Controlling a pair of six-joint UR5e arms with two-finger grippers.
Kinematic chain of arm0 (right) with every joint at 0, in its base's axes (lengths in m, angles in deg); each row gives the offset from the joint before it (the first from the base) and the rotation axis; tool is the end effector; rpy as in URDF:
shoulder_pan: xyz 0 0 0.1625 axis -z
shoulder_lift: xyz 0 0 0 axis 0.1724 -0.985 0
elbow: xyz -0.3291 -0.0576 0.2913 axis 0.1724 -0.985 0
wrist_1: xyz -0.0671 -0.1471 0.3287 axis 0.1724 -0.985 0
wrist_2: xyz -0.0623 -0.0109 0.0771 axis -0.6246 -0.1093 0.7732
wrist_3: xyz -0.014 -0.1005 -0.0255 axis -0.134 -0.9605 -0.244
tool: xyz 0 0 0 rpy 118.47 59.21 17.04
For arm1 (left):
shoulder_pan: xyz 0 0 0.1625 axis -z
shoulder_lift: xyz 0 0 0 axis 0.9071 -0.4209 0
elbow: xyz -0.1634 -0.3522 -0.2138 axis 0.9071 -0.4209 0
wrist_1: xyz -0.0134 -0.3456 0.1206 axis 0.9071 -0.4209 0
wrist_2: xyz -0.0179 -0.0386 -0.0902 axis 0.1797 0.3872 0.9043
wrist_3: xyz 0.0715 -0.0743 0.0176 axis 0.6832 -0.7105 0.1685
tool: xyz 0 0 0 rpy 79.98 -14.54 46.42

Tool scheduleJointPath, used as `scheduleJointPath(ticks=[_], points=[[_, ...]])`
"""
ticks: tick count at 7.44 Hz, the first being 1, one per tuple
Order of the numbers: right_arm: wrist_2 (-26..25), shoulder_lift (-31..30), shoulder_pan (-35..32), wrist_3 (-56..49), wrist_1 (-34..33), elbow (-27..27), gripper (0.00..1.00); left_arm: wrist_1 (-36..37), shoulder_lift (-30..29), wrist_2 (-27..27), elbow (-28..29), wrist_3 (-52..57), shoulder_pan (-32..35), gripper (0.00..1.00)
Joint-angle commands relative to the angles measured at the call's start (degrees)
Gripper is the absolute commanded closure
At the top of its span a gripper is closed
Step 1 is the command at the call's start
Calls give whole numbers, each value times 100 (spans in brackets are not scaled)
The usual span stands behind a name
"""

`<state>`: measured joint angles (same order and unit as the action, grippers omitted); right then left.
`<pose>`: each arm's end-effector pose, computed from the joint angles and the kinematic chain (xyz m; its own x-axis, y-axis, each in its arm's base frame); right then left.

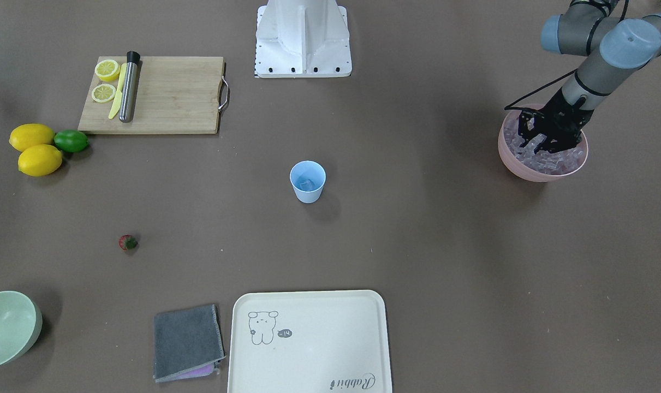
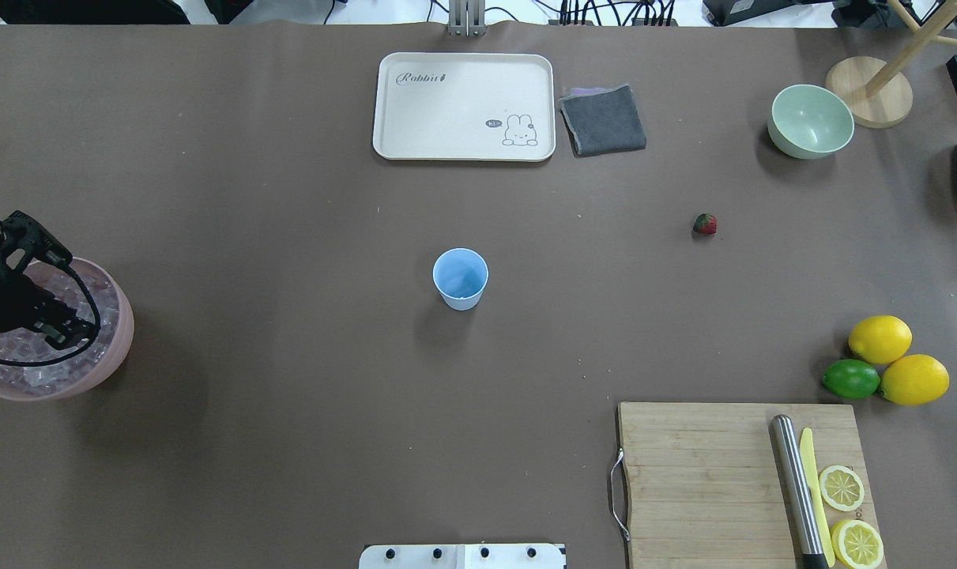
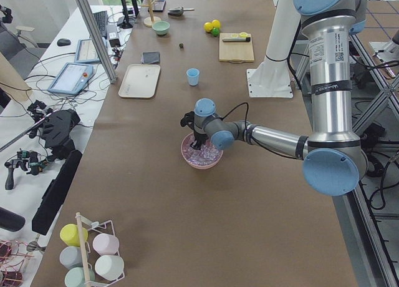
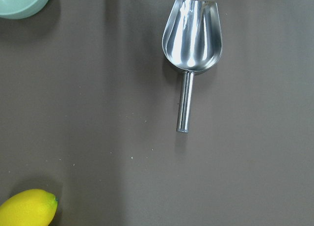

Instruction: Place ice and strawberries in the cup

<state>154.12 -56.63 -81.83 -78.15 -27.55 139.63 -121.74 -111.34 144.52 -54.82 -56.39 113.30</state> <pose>0.0757 -0.3817 0.6207 0.7486 0.0088 0.6630 -0.0616 0.9965 0.0563 0.2176 -0.3618 0.5582 0.5321 0.6232 -0.5732 -0.3370 0.7769 0.5319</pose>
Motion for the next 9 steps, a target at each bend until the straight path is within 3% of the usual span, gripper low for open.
scheduleJointPath(ticks=[1, 7, 9], points=[[0, -1, 0, 0, -4, 0, 0, 36, -64, 393, -32, 0, 337, 100], [-9, 7, 0, 0, -4, -9, 0, 71, -214, 1765, 30, -70, 1482, 100], [0, 7, 0, 0, -4, -9, 0, 10, -258, 1847, 13, -375, 1527, 100]])
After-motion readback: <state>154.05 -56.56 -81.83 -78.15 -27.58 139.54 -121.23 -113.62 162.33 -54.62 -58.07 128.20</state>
